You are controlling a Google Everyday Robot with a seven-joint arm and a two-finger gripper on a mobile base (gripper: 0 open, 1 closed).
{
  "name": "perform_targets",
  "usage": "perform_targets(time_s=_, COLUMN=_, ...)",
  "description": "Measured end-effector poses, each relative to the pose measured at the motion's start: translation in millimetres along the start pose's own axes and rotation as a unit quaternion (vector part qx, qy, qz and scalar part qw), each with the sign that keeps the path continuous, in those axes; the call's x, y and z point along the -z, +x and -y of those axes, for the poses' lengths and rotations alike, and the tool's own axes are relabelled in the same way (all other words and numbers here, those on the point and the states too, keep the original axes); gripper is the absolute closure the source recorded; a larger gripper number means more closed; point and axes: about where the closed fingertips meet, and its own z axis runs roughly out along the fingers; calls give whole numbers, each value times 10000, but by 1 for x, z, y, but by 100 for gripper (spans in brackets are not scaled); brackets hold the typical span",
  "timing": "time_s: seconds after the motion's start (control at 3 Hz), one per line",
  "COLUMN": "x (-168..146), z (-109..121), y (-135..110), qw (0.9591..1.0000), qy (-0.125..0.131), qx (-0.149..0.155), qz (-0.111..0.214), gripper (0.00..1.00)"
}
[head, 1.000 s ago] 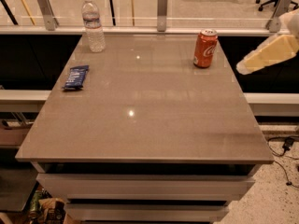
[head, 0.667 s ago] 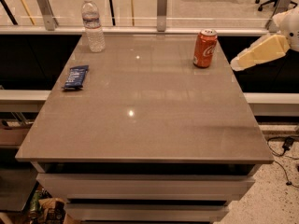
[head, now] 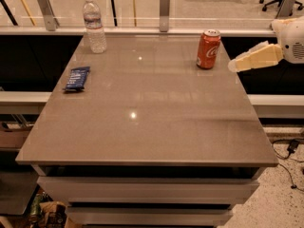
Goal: Move coke can near rxbar blueberry
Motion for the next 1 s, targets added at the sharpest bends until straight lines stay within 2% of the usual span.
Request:
perform_targets(time_s=0.33, x=0, z=0, y=0, qw=10000, qy=-3, qx=1, qz=-8, gripper=0)
perform_targets(time_s=0.67, x=-7, z=0, y=1, qw=9999, qy=11, qx=-158, qz=-47, gripper=0)
perform_targets(time_s=1.0, x=-30, z=2, y=8, qw=9990, qy=-48, qx=-446, qz=-3, gripper=0)
